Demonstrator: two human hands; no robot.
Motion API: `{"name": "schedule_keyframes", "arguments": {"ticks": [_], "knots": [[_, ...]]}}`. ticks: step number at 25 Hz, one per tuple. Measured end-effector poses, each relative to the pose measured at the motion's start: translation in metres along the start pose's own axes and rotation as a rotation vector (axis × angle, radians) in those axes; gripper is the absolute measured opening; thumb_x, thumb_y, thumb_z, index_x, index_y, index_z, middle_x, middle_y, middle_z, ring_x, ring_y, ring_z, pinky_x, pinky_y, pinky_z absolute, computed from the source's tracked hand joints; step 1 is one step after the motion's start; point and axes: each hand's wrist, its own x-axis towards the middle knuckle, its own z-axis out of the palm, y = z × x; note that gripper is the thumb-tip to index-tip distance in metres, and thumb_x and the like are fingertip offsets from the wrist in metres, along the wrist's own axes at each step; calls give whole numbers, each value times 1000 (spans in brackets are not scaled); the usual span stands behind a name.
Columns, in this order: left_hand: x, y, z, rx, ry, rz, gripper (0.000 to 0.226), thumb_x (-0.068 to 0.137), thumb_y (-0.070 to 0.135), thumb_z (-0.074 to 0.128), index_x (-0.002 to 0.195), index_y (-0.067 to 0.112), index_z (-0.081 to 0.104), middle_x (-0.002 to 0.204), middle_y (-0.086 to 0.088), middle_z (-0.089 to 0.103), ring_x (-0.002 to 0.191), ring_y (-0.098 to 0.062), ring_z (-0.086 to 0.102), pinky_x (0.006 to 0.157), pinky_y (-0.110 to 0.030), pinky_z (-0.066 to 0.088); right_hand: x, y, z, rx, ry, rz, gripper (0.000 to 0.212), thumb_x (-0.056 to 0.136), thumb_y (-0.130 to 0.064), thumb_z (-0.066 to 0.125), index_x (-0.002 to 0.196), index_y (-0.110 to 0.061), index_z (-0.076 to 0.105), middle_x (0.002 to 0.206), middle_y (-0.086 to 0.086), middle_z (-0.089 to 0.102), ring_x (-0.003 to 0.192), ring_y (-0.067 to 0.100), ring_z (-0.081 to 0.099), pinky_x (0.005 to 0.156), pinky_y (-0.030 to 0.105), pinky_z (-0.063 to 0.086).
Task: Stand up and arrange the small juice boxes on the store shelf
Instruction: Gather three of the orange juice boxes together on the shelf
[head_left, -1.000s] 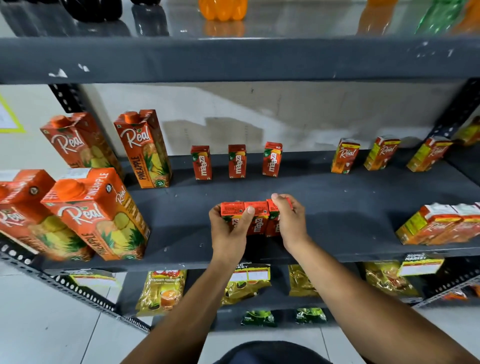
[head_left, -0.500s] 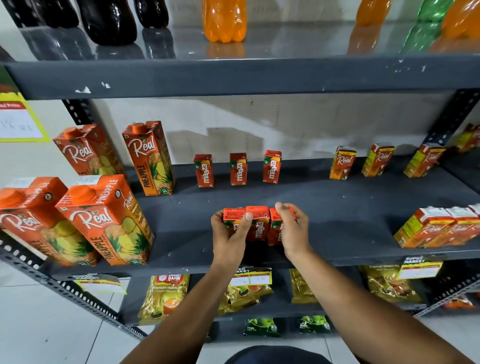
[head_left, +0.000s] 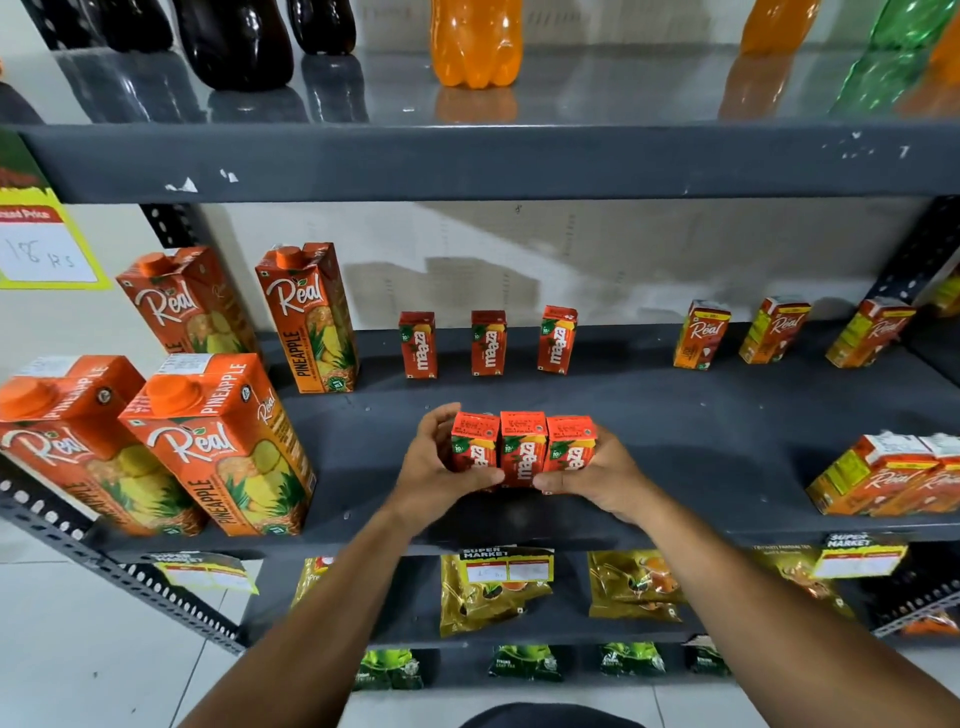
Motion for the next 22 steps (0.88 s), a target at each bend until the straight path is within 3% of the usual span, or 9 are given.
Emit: {"name": "schedule_keyframes", "arguments": {"ticks": [3, 6, 11, 14, 22], "knots": [[13, 0, -2, 120, -123, -39, 71, 56, -1, 87, 115, 20, 53, 111, -2, 67, 104, -13, 65, 84, -32, 56, 3, -7, -4, -148, 2, 62, 54, 58, -3, 90, 104, -20, 65, 103, 7, 74, 98, 22, 72, 92, 52, 55], [18, 0, 5, 89, -131, -55, 62, 57, -4, 85, 111, 13, 59, 103, -2, 72, 99, -14, 68, 80, -30, 57, 3, -10, -2, -171, 16, 70, 50, 61, -2, 88, 101, -23, 65, 102, 4, 74, 97, 19, 72, 92, 48, 55], [7, -4, 11, 65, -11, -71, 59, 52, -4, 88, 101, 17, 61, 94, 1, 73, 90, -13, 70, 71, -24, 56, -2, -6, -1, -222, 16, 62, 49, 59, -4, 90, 99, -24, 67, 98, 0, 76, 94, 16, 73, 90, 46, 56], [-8, -9, 20, 113, 71, -117, 64, 45, 8, 94, 98, 22, 61, 92, 3, 74, 88, -12, 70, 76, -31, 57, -12, -3, -5, -258, -8, 58, 52, 56, -3, 91, 99, -22, 68, 96, 2, 76, 92, 16, 73, 88, 44, 57], [-27, -10, 26, 173, 49, -106, 65, 47, 14, 94, 100, 26, 58, 94, 4, 74, 90, -9, 69, 84, -33, 55, -36, -2, -4, -458, 22, -17, 47, 57, -15, 93, 91, -33, 66, 85, -15, 72, 81, -2, 70, 72, 16, 54]]}}
